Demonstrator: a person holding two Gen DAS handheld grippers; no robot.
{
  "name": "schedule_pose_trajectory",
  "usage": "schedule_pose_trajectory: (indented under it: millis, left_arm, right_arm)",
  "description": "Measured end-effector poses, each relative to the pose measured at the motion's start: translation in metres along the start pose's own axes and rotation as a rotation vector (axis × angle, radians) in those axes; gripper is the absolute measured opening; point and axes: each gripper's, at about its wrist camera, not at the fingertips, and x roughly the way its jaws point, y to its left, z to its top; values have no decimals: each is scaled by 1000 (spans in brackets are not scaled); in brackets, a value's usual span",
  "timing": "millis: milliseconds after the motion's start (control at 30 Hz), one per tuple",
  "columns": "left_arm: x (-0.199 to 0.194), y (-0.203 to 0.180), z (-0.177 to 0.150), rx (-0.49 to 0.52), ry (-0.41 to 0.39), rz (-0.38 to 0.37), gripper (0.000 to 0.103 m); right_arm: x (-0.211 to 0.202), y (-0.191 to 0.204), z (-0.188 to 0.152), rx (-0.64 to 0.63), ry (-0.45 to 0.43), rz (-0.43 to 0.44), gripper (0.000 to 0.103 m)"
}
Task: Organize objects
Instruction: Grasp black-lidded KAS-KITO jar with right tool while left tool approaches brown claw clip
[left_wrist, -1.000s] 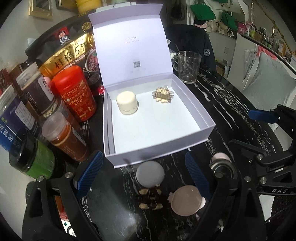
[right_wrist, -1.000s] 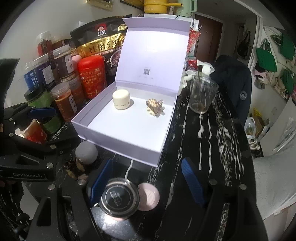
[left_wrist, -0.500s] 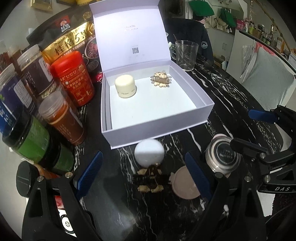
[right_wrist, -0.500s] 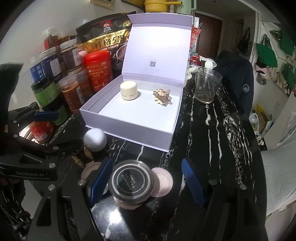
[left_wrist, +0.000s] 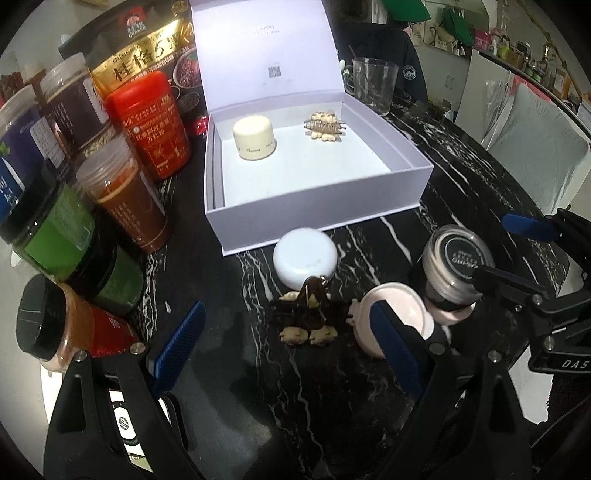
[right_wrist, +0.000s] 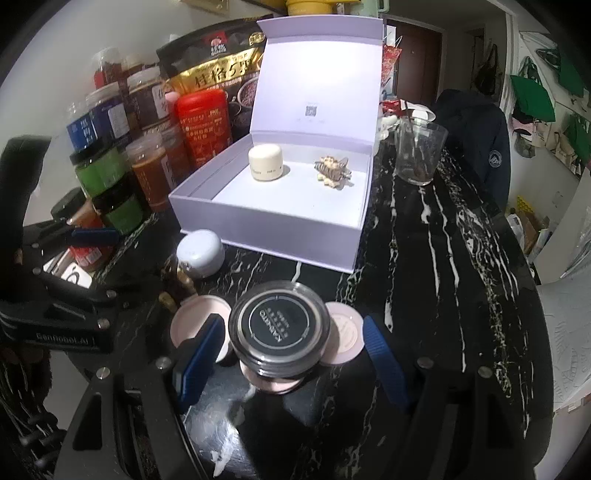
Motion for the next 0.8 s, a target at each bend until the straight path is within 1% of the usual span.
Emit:
schedule_pose_trajectory:
  millis: [233,367,467,667,800]
  left_arm:
    - [8,6,-7,-31,10,-30,90]
    - [16,3,-11,-14,21,-68,90]
    - [19,4,-13,-11,20,-83,90]
    - [25,11,-12,-42,14,-119,90]
    - [30,10,-12,-38,19,-137,90]
  right_arm:
    - [8,-2,-8,19,9,18,78]
    - [13,-3,-12,19,18,30,78]
    - [13,-5,-15,27,11,41,78]
    - [14,-5,-16,19,-5,52,78]
    - [17,-4,-17,17,-7,64,78]
